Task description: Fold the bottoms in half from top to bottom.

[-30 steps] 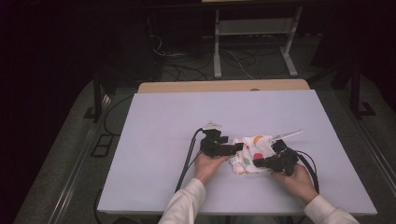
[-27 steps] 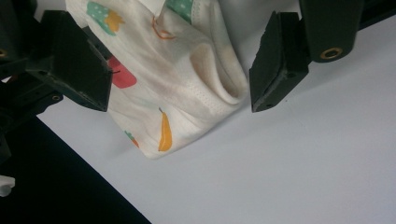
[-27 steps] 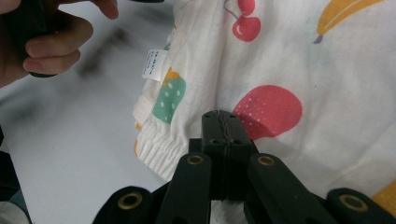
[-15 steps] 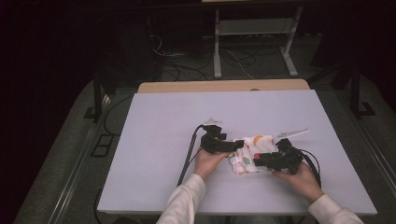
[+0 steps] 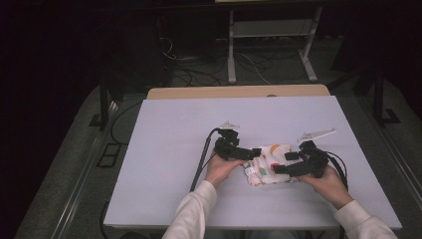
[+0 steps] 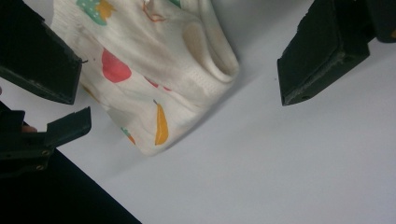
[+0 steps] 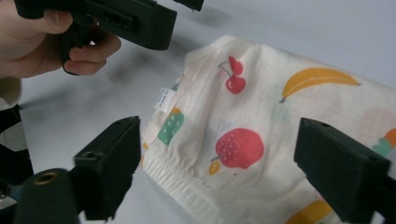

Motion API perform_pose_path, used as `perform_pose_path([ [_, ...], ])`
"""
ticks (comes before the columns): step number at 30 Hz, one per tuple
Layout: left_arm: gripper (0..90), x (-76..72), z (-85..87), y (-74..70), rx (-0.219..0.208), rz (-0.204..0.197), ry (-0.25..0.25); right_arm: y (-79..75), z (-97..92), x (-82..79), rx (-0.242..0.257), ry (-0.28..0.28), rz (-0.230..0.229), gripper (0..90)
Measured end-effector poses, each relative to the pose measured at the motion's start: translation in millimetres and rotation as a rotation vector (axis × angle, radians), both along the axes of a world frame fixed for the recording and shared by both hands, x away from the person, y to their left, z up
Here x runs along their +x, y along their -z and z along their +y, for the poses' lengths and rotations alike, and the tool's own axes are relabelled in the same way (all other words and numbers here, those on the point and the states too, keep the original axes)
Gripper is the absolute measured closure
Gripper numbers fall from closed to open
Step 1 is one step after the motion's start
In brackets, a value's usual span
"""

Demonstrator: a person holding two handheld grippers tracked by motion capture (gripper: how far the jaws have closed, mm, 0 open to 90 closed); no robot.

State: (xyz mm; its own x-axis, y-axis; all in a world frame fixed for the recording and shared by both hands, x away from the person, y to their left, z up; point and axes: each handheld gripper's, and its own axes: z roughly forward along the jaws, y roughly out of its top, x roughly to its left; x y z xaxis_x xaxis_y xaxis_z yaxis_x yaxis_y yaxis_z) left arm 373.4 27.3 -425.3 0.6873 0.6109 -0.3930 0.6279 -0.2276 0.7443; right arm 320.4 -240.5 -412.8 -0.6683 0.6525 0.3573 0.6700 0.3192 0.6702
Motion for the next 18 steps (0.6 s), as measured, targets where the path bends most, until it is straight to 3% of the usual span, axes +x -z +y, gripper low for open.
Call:
perform_pose_path([
  [5,0.0,5.4,-2.6,-2.7,0.019,0.012,0.031,-6.0,-3.8,6.9,0.0,0.017,-0.016,1.2],
  [11,0.0,12.6,-3.8,-8.3,0.026,0.01,0.066,-9.8,-13.4,19.7,0.029,0.035,-0.02,0.0],
  [18,0.0,19.9,2.5,-8.4,-0.017,0.029,0.062,-14.8,-27.0,34.8,0.059,0.058,-0.022,0.0],
])
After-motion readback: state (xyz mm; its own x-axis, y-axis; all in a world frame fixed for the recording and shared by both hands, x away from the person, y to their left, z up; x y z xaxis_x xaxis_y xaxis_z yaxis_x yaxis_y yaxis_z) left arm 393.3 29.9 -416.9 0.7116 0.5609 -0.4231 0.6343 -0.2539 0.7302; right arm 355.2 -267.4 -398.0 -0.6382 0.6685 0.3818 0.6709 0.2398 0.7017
